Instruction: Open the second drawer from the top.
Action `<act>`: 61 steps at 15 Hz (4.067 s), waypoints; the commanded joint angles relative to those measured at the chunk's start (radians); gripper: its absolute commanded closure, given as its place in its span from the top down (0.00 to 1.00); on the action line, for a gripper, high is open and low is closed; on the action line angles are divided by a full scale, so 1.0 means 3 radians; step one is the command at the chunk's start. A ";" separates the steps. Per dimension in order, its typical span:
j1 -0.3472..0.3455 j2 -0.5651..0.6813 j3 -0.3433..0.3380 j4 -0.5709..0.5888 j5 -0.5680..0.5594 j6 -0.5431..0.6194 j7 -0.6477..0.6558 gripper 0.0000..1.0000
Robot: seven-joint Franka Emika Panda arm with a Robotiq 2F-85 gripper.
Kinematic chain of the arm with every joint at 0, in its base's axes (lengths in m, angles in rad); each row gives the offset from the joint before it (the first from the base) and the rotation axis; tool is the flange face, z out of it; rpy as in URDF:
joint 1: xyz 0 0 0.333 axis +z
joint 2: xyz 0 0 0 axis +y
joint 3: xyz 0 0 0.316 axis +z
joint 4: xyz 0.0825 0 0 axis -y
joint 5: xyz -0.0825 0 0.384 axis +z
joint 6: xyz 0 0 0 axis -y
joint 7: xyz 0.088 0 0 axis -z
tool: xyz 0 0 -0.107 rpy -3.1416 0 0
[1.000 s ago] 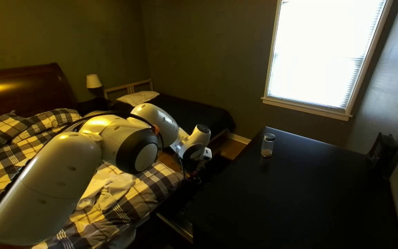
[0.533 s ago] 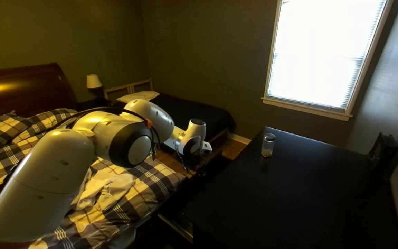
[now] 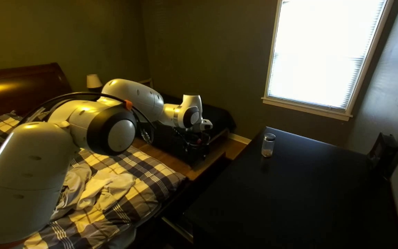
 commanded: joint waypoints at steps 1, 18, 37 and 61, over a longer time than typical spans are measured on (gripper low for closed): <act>-0.0080 -0.0277 0.0047 0.0148 0.0044 -0.0480 0.0003 1.00; -0.0178 0.0325 0.0101 -0.0601 0.0156 0.1082 0.0081 1.00; -0.0633 0.0433 0.0623 -0.0965 0.0684 0.1783 -0.0548 1.00; -0.0756 0.0351 0.0775 -0.0981 0.1086 0.1468 -0.0823 1.00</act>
